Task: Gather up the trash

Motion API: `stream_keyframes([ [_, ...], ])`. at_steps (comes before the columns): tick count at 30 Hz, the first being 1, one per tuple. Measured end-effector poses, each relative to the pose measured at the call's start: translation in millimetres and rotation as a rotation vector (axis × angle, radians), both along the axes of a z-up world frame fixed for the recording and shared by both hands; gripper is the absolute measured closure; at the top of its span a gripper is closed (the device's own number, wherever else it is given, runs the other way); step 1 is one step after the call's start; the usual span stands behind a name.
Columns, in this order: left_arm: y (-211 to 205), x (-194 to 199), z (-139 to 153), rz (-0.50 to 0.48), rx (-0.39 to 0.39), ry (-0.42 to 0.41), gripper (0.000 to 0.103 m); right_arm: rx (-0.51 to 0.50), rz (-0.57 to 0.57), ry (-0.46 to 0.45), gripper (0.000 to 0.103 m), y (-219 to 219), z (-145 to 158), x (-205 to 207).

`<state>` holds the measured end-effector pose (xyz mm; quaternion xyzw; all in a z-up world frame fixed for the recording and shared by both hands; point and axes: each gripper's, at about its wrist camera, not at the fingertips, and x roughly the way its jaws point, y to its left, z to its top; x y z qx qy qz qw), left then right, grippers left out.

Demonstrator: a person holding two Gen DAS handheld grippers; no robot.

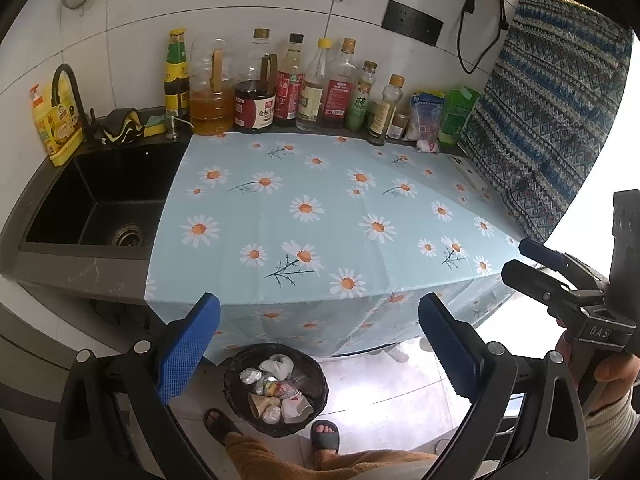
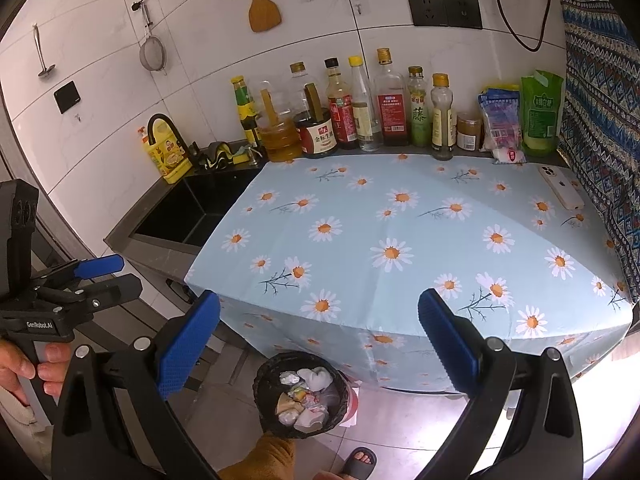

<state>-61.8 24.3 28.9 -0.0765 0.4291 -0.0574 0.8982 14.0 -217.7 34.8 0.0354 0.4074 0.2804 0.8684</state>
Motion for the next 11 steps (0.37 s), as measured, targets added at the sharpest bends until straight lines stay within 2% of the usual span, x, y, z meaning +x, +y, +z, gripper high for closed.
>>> stream_keyframes([
  [6, -0.7, 3.2, -2.0, 0.005, -0.006, 0.008, 0.007, 0.000, -0.001, -0.001, 0.005, 0.3, 0.4, -0.1],
  [11, -9.4, 0.9, 0.8, -0.036, 0.017, -0.010, 0.007, 0.000, -0.002, 0.000, 0.005, -0.8, -1.1, -1.9],
])
